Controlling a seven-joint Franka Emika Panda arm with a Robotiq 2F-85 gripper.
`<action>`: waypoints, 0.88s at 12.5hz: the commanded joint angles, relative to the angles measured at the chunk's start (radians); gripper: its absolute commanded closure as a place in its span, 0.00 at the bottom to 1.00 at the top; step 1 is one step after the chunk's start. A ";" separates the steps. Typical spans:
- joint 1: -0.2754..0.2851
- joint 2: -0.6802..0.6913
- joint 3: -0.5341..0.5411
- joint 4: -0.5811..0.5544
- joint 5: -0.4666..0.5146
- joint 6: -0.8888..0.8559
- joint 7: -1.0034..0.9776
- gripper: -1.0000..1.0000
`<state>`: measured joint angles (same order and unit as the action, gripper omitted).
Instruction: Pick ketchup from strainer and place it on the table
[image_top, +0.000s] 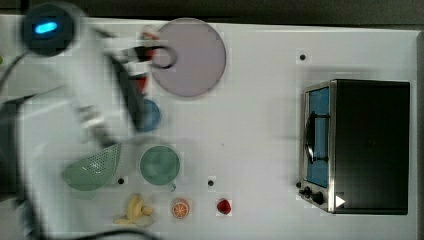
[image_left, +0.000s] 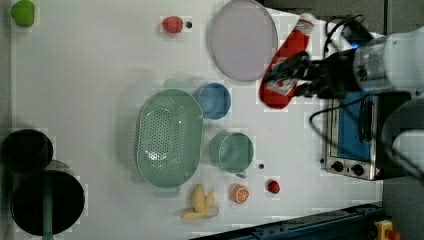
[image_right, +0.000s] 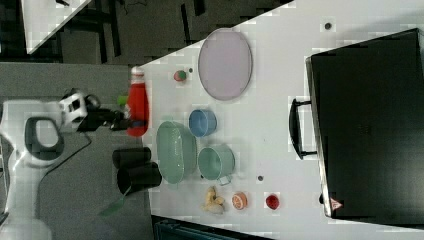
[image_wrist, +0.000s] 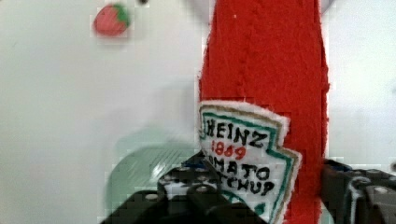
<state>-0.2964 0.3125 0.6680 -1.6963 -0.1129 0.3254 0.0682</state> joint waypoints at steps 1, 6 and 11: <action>-0.077 -0.006 -0.093 0.020 -0.002 -0.015 -0.248 0.40; -0.090 -0.006 -0.236 -0.035 -0.020 -0.012 -0.364 0.40; -0.090 -0.007 -0.273 -0.170 -0.066 0.080 -0.364 0.40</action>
<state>-0.4502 0.3281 0.3545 -1.8447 -0.1740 0.3962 -0.2494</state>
